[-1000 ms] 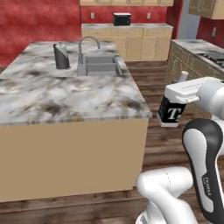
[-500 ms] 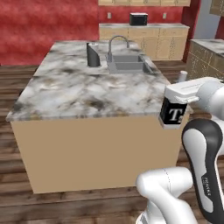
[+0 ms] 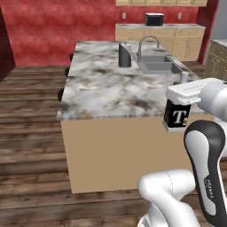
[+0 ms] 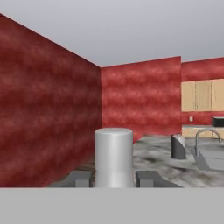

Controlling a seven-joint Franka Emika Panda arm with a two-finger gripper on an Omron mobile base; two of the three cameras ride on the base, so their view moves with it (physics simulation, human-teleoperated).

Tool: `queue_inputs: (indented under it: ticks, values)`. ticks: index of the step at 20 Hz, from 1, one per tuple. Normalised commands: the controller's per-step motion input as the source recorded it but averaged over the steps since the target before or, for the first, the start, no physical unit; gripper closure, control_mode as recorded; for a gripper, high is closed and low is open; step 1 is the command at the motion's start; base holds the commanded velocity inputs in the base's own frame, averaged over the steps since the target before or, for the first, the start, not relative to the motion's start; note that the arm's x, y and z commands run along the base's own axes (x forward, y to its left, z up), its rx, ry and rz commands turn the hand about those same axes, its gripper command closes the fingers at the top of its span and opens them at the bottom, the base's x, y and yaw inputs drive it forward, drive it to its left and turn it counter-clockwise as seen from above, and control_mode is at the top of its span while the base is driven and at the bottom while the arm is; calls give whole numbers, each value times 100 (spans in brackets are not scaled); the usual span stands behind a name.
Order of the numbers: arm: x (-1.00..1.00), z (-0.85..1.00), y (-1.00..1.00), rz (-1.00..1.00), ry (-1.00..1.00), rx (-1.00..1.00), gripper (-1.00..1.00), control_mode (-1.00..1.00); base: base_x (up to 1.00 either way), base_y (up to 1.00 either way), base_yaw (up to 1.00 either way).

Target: Get the candle and the liquor from the cabinet and move them to the dining counter.

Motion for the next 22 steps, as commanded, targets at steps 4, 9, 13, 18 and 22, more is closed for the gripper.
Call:
queue_inputs:
  ticks: [4,9,13,18,22]
  values:
    - [0,0,0,0,0,0,100,100,11,99,0]
    - [0,0,0,0,0,0,100,100,16,89,0]
    - [0,0,0,0,0,0,100,100,21,66,-7]
    - [0,0,0,0,0,0,100,100,27,46,-21]
    - [0,0,0,0,0,0,100,100,29,40,-27]
